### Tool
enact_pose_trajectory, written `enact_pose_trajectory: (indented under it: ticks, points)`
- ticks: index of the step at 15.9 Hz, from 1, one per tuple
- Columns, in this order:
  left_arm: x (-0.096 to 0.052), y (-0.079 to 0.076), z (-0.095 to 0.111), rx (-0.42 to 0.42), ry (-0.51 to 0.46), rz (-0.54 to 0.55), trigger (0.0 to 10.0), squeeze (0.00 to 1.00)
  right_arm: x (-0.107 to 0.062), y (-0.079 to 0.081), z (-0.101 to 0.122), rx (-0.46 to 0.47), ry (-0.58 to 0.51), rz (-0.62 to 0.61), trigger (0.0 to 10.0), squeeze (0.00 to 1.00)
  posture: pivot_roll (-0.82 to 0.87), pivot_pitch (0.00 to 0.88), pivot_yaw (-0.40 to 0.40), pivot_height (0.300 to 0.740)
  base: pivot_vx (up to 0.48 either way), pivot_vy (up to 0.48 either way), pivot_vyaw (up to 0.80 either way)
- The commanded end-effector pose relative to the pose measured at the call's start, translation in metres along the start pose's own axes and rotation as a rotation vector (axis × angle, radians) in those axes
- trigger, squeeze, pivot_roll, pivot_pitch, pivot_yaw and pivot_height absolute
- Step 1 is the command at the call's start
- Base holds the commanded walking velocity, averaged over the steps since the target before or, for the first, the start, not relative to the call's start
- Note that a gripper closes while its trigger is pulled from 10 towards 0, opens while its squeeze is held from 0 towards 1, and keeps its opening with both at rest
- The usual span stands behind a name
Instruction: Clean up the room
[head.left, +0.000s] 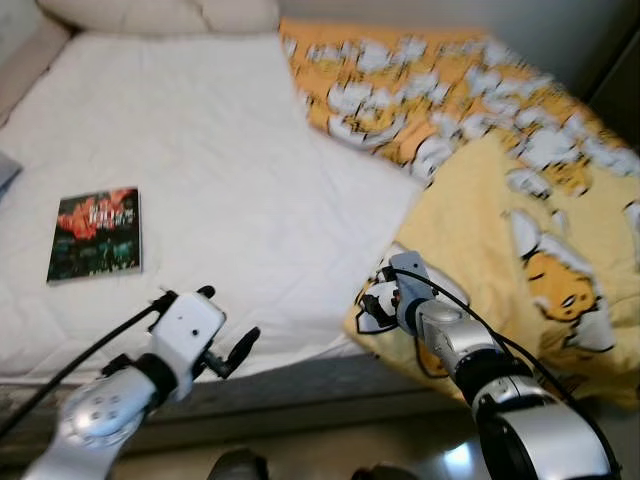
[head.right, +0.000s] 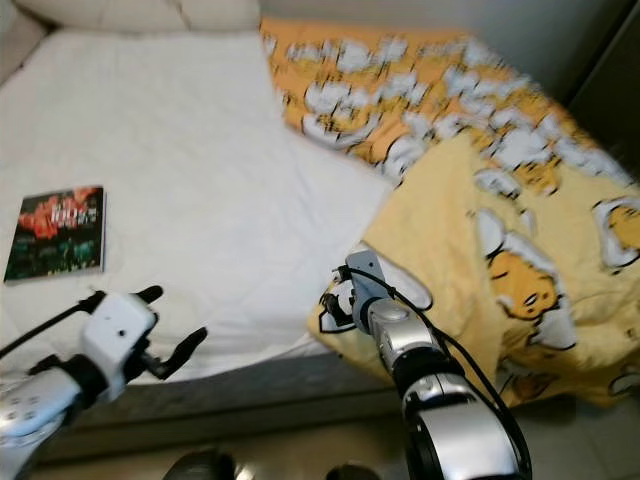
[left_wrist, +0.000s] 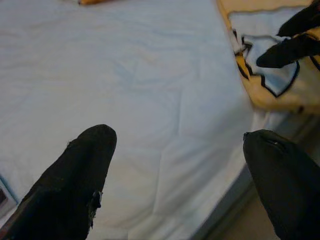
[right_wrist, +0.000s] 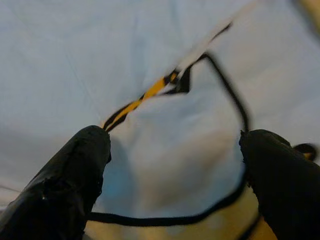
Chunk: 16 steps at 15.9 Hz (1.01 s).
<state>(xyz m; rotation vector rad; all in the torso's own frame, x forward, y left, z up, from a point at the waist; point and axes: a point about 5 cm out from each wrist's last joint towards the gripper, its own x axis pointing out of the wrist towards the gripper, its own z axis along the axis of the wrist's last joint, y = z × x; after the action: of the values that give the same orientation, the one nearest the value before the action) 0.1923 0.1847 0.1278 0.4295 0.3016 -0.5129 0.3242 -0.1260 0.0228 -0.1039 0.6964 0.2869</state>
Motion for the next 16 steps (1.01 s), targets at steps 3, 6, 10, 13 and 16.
enact_pose_trajectory:
  ticks: [3, 6, 10, 13, 16]
  points:
    - [-0.016, 0.002, 0.01, 0.021, 0.006, -0.035, 10.0, 0.0, 0.002, 0.0, 0.001, -0.026, 0.014, -0.018, 10.0, 0.0, 0.24, 0.283, -0.034, 0.74, 0.0, 0.0, 0.0]
    - [-0.027, 0.002, 0.018, 0.025, 0.013, -0.05, 10.0, 0.0, 0.004, 0.003, -0.001, -0.011, 0.018, -0.038, 10.0, 0.0, 0.26, 0.334, -0.023, 0.74, 0.0, 0.0, 0.0]
    - [-0.031, -0.004, 0.018, 0.001, 0.034, -0.068, 10.0, 0.0, 0.004, 0.004, -0.005, -0.01, 0.028, -0.027, 0.0, 0.0, 0.25, 0.324, -0.041, 0.74, 0.0, 0.0, 0.0]
    - [-0.027, -0.006, 0.019, -0.016, 0.03, -0.078, 10.0, 0.0, 0.003, -0.001, -0.004, 0.032, 0.025, -0.037, 0.0, 0.0, 0.23, 0.306, -0.044, 0.74, 0.0, 0.0, 0.0]
    - [-0.023, -0.005, 0.02, -0.025, 0.026, -0.086, 10.0, 0.0, 0.002, -0.004, -0.002, 0.055, 0.017, -0.04, 0.0, 0.0, 0.22, 0.293, -0.041, 0.74, 0.0, 0.0, 0.0]
